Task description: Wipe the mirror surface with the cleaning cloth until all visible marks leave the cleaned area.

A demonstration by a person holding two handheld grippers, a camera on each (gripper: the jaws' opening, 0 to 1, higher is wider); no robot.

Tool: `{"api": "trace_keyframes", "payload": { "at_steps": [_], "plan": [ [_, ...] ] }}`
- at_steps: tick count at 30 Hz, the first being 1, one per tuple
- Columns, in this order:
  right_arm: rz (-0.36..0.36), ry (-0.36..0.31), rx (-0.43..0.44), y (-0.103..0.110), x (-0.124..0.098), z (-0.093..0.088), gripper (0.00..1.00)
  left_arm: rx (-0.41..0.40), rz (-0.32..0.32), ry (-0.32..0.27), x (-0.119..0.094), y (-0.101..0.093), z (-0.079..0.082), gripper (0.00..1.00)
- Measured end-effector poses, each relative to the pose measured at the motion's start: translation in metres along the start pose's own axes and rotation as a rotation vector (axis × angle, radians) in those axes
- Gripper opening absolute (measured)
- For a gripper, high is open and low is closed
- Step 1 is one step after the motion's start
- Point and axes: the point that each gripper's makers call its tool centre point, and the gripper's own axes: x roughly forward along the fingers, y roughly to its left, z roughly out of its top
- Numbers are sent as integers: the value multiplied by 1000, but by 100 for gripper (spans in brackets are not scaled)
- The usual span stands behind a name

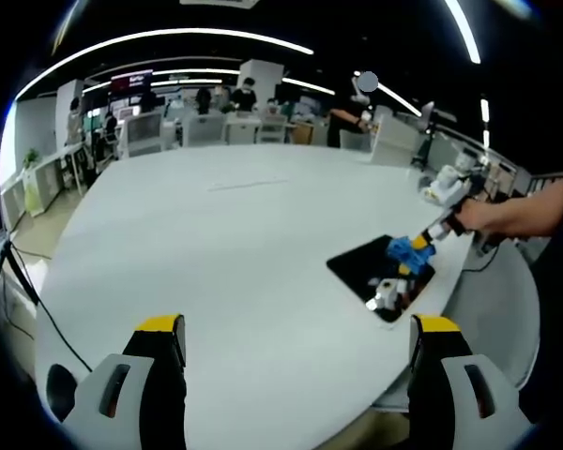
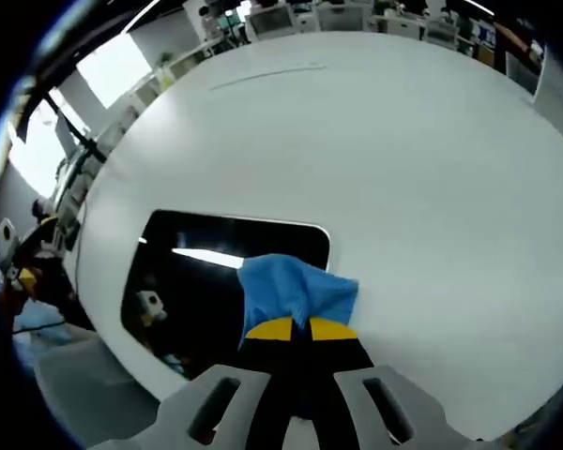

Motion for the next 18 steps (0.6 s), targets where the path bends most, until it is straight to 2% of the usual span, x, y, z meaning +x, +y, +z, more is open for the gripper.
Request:
{"api": "trace_keyframes", "payload": {
  "at_steps": [9, 18],
  "plan": [
    [4, -3, 25, 1, -1, -1, 0, 5, 4, -17, -2, -1, 3, 100],
    [12, 17, 41, 11, -12, -29, 0, 15, -2, -25, -4, -3, 3, 100]
  ]
}}
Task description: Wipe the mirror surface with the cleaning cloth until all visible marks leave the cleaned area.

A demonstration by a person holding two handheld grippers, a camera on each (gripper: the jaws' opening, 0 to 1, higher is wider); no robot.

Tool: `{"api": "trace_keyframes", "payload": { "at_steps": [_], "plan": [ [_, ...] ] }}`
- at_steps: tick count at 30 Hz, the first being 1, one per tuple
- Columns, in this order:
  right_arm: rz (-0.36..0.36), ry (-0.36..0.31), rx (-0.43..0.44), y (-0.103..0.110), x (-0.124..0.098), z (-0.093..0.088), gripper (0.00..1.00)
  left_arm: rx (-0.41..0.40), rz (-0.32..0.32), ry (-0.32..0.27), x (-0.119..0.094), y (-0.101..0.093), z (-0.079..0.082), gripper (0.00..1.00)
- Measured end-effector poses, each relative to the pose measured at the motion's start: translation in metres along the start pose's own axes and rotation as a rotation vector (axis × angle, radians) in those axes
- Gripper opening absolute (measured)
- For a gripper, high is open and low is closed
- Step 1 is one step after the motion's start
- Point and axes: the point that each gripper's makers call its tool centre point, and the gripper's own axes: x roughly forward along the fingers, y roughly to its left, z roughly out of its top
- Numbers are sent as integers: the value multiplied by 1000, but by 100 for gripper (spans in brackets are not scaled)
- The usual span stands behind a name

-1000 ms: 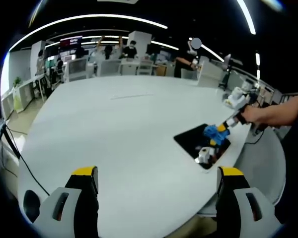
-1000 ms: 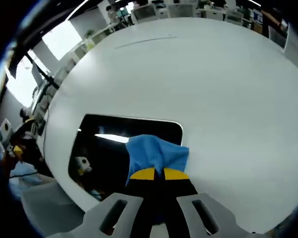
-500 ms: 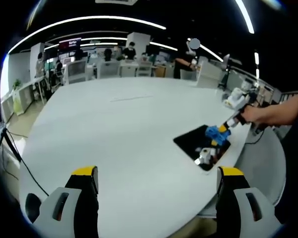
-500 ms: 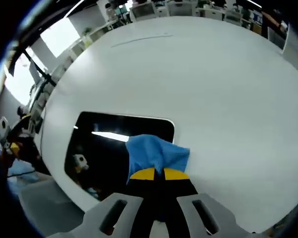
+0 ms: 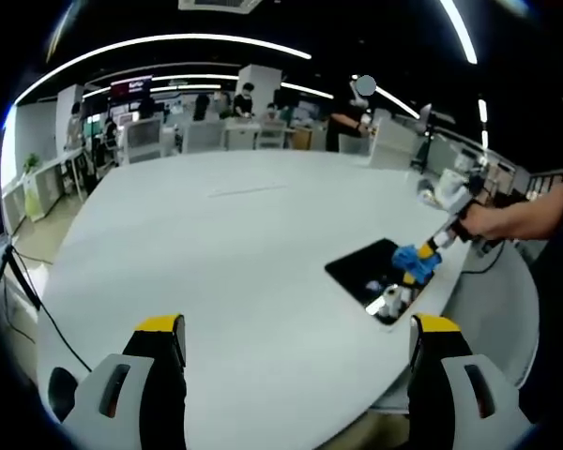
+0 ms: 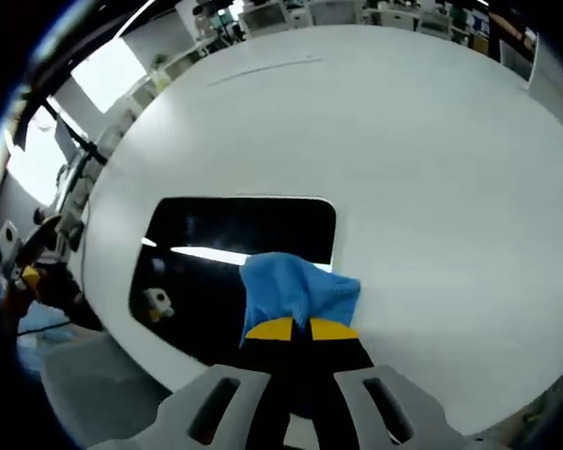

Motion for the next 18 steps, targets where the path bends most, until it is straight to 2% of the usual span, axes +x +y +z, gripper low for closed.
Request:
{"api": "trace_keyframes", "payload": {
  "at_steps": [8, 18],
  "plan": [
    [9, 20, 28, 2, -8, -21, 0, 14, -4, -4, -2, 0, -1, 100],
    [11, 39, 31, 4, -9, -25, 0, 19, -12, -5, 1, -1, 1, 100]
  ]
}}
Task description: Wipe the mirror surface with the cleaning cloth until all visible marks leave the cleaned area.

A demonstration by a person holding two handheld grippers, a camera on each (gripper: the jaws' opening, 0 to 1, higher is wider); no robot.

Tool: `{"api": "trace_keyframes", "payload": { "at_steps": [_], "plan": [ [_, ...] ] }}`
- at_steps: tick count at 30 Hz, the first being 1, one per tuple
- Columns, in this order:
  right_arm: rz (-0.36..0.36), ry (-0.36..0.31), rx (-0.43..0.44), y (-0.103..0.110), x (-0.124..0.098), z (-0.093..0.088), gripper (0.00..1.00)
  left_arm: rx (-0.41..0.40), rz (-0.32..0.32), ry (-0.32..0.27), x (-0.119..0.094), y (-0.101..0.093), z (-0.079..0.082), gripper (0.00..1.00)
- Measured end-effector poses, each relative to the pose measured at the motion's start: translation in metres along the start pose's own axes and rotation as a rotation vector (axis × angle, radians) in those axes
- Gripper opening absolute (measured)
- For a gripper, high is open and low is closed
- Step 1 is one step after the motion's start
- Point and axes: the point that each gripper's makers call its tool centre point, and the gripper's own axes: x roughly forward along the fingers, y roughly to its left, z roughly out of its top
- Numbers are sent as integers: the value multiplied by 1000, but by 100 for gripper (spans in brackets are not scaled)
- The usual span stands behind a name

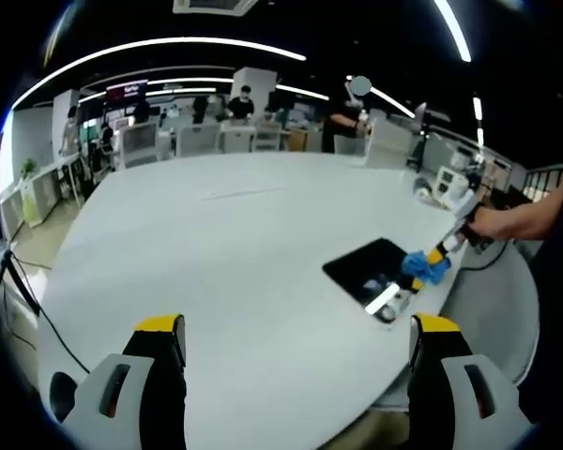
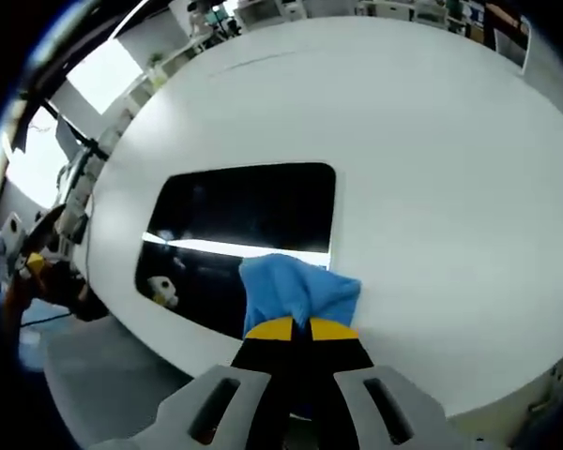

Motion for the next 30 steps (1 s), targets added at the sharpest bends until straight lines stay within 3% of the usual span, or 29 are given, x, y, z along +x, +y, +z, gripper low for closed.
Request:
{"api": "trace_keyframes", "payload": {
  "at_steps": [5, 15, 22, 30],
  "plan": [
    [-4, 6, 41, 1, 0, 0, 0, 0, 0, -3, 1, 1, 1, 100],
    [-3, -1, 26, 9, 1, 1, 0, -16, 5, -11, -3, 4, -1, 100],
    [28, 16, 16, 32, 8, 2, 0, -19, 13, -18, -8, 9, -1, 100],
    [68, 21, -37, 72, 20, 7, 0, -26, 20, -20, -12, 13, -2, 100]
  ]
}}
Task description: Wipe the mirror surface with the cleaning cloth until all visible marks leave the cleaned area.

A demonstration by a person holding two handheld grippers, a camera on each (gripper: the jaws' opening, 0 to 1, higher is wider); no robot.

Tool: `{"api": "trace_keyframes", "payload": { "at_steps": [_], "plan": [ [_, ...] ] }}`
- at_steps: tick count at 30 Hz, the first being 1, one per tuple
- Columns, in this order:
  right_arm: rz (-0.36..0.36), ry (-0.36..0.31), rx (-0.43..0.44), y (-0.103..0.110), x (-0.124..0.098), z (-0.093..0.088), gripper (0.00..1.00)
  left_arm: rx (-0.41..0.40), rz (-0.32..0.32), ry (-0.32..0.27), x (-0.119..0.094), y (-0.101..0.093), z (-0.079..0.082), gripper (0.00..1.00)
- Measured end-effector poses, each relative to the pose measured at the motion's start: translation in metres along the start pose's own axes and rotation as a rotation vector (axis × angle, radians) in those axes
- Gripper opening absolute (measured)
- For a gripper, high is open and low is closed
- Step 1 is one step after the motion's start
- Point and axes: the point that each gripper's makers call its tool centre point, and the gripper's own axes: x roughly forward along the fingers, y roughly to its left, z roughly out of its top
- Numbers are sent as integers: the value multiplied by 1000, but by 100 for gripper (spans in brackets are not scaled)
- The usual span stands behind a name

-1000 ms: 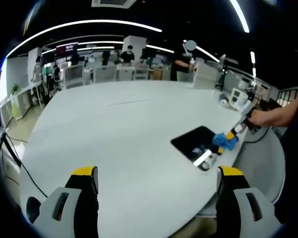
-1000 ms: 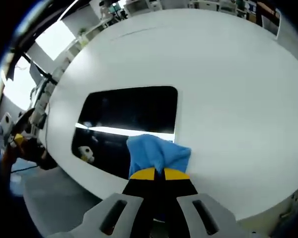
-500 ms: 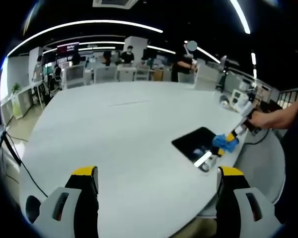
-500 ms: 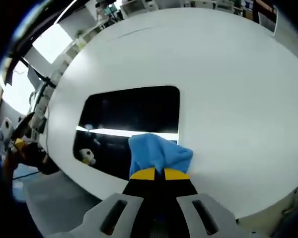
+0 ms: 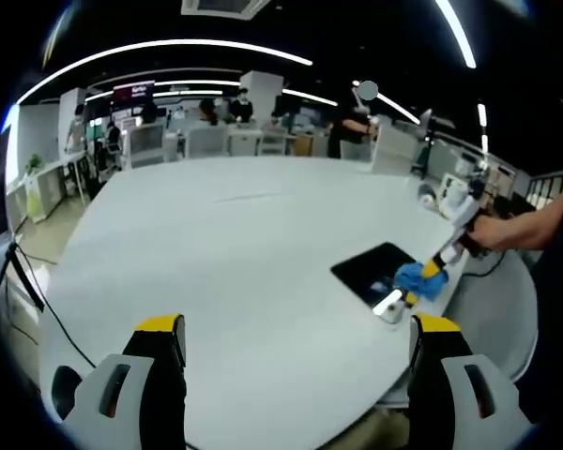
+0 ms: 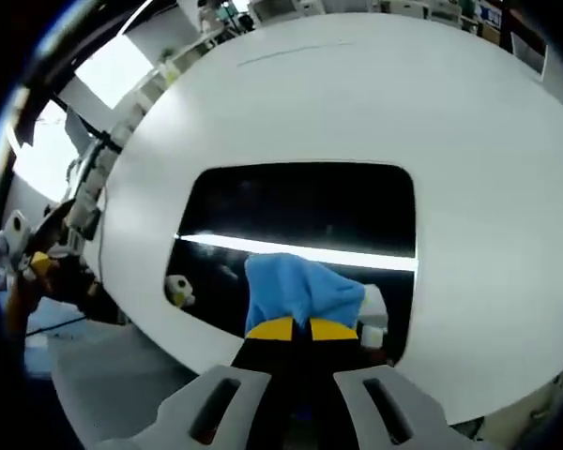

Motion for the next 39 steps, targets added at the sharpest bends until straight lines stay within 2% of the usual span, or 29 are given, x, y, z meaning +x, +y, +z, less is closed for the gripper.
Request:
{"api": "trace_keyframes", "payload": {
  "at_steps": [5, 8, 11, 16, 17, 21, 23, 29, 33, 39],
  "plan": [
    [-9, 12, -64, 18, 7, 4, 0, -1, -2, 2, -1, 0, -2, 100],
    [8, 16, -69, 29, 11, 5, 0, -4, -6, 1, 0, 1, -4, 100],
    [-4, 16, -89, 39, 14, 8, 0, -2, -11, 3, 0, 1, -4, 100],
    [18, 17, -107, 62, 23, 12, 0, 2, -3, 0, -4, 8, -4, 100],
    [11, 19, -144, 67, 24, 13, 0, 1, -2, 3, -5, 10, -4, 100],
    [13, 18, -150, 77, 28, 15, 0, -3, 8, -3, -10, 15, -3, 100],
    [31, 21, -143, 83, 31, 17, 0, -7, 17, -2, -12, 18, -5, 100],
    [64, 18, -198, 111, 40, 20, 0, -13, 31, -4, -16, 21, -9, 100],
    [58, 27, -263, 118, 44, 22, 0, -16, 37, 2, -19, 24, -11, 100],
    [87, 17, -240, 115, 43, 21, 0, -21, 49, -2, -20, 29, -11, 100]
  ]
}}
